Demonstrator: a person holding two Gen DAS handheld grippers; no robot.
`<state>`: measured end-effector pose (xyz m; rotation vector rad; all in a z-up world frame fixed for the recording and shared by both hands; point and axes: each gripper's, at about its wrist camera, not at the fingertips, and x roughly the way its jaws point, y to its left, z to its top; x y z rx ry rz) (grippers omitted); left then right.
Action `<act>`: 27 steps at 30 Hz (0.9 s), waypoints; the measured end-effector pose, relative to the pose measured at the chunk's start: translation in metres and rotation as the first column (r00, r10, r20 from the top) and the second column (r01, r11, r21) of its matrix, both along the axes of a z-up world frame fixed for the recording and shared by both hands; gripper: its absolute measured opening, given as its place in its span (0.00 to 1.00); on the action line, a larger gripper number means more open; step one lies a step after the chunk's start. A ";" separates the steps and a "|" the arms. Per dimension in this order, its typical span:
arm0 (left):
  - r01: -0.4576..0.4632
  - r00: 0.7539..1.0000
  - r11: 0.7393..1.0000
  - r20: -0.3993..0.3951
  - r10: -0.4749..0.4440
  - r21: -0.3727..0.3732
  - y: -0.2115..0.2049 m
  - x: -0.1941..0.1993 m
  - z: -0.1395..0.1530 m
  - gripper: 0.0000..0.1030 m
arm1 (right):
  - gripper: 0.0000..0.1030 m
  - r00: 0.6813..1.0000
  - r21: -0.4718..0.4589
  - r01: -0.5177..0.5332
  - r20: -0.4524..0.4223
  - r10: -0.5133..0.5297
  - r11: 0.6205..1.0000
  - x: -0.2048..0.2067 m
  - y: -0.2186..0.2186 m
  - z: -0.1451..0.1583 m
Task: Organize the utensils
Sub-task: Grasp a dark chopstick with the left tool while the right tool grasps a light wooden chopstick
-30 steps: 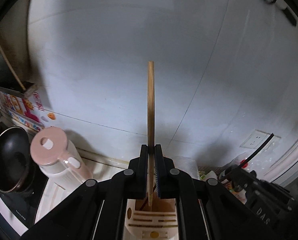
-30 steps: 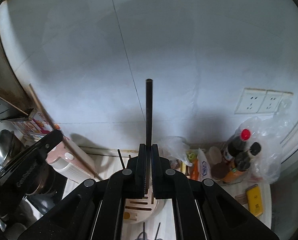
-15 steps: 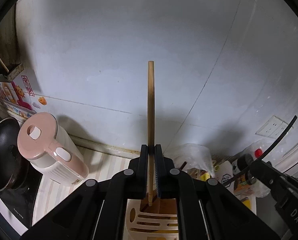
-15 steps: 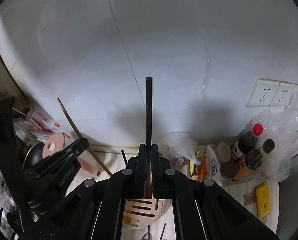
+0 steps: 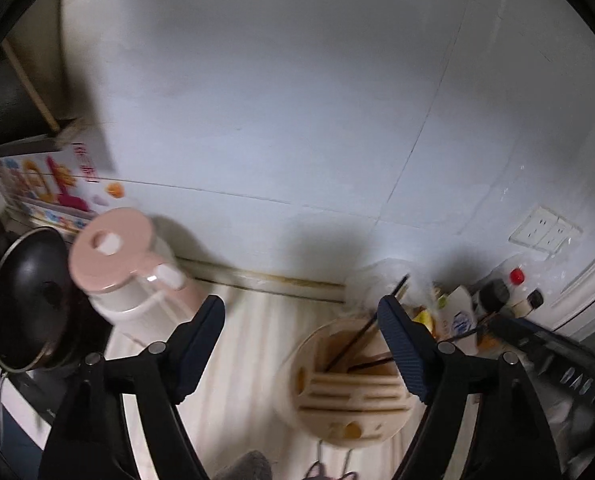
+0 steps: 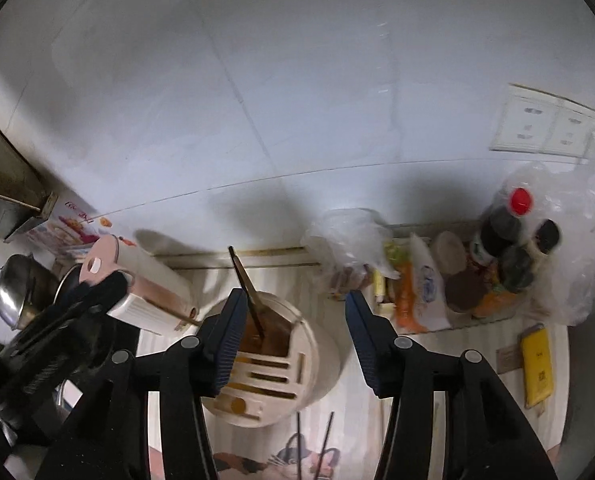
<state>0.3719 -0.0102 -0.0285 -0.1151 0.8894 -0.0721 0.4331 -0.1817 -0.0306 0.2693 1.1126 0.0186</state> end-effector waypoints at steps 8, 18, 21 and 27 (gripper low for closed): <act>-0.026 0.998 0.995 -0.060 0.032 0.097 0.012 -0.063 -0.059 1.00 | 0.76 0.991 -0.031 0.130 0.037 -0.128 0.991 -0.070 -0.042 -0.024; 0.059 0.947 0.992 -0.320 -0.022 0.107 -0.022 -0.106 -0.195 0.99 | 0.31 0.965 -0.028 0.155 -0.210 -0.158 0.987 -0.135 -0.069 -0.149; 0.109 0.907 0.993 -0.413 -0.079 0.050 -0.043 -0.110 -0.234 0.93 | 0.09 0.949 -0.032 0.157 -0.272 -0.160 0.987 -0.150 -0.074 -0.182; 0.202 0.824 0.979 -0.547 -0.150 0.037 -0.081 -0.106 -0.298 0.43 | 0.09 0.916 -0.054 0.158 -0.366 -0.167 0.986 -0.169 -0.091 -0.223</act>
